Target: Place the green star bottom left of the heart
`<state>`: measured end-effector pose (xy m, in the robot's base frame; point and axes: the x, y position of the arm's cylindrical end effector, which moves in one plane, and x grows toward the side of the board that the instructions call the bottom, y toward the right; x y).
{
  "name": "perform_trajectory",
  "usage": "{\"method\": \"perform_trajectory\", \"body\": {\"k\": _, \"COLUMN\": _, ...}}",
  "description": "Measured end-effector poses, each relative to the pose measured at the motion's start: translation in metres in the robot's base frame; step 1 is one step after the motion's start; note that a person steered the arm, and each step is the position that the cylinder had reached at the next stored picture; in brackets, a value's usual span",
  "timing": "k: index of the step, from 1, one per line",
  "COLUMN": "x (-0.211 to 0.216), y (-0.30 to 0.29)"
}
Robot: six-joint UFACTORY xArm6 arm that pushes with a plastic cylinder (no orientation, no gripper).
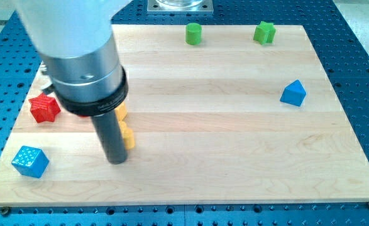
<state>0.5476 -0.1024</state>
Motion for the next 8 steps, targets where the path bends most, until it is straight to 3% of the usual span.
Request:
{"method": "perform_trajectory", "body": {"k": 2, "x": -0.017, "y": 0.008}}
{"method": "perform_trajectory", "body": {"k": 4, "x": 0.019, "y": 0.015}}
{"method": "perform_trajectory", "body": {"k": 7, "x": 0.027, "y": 0.007}}
{"method": "perform_trajectory", "body": {"k": 8, "x": 0.026, "y": 0.091}}
